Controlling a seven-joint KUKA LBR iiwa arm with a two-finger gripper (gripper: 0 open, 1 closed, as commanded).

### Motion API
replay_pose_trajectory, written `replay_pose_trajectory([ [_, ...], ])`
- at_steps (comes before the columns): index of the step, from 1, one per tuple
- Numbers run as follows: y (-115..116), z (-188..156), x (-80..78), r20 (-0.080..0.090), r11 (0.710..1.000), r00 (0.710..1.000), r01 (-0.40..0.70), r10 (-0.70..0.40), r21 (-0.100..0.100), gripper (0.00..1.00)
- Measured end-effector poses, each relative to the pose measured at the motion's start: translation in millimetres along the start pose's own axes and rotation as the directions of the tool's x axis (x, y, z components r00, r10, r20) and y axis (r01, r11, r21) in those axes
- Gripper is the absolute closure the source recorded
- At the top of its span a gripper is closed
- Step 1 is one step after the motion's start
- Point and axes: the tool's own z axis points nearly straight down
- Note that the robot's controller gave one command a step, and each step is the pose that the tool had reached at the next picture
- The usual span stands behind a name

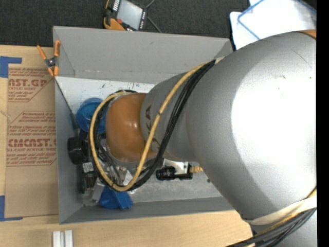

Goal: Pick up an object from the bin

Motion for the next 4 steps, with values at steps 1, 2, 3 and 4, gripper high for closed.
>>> replay_pose_trajectory([
  [1,0.5,27.0,-15.0,0.000,0.997,0.997,0.078,-0.078,0.005,0.00],
  [2,5.7,20.3,-18.1,0.037,0.977,0.976,-0.213,0.214,-0.027,1.00],
  [3,5.6,20.2,-18.2,0.037,0.976,0.976,-0.214,0.215,-0.027,1.00],
  [4,3.9,8.5,-19.5,0.037,0.976,0.975,-0.217,0.218,-0.024,1.00],
])
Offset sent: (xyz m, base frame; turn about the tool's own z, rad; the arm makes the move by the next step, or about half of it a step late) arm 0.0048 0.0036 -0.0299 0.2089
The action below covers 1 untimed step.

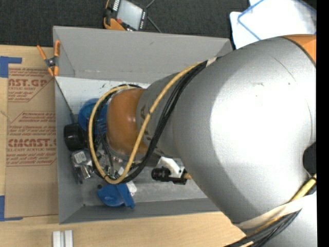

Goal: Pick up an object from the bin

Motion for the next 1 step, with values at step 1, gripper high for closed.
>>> replay_pose_trajectory([
  [1,-2.1,-21.7,3.9,-0.012,1.000,1.000,0.004,-0.003,0.013,1.00],
])
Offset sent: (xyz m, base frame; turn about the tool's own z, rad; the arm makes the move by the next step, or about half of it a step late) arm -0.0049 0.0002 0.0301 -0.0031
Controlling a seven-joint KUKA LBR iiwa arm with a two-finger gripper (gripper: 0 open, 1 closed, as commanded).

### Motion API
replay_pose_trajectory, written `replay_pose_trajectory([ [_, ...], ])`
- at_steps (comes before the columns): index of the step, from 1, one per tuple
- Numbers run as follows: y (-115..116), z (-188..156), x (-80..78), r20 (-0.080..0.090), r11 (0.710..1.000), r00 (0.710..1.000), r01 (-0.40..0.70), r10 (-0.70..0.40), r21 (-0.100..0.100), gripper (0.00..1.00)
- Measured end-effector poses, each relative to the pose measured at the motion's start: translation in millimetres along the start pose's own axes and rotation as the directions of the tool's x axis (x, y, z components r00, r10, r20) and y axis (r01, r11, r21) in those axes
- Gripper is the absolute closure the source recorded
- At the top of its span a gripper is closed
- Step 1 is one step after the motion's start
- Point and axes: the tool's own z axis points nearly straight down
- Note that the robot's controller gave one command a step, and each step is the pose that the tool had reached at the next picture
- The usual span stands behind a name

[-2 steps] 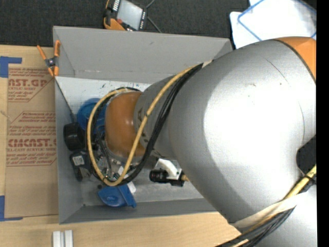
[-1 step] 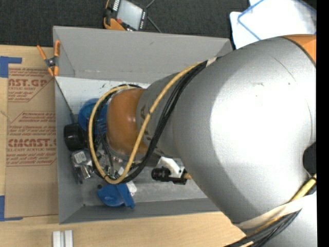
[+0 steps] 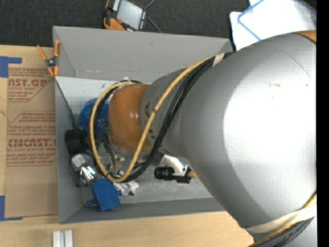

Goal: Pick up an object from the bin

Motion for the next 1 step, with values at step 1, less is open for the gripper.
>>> replay_pose_trajectory([
  [1,2.6,-38.7,-0.9,0.001,1.000,1.000,0.002,-0.001,-0.003,1.00],
])
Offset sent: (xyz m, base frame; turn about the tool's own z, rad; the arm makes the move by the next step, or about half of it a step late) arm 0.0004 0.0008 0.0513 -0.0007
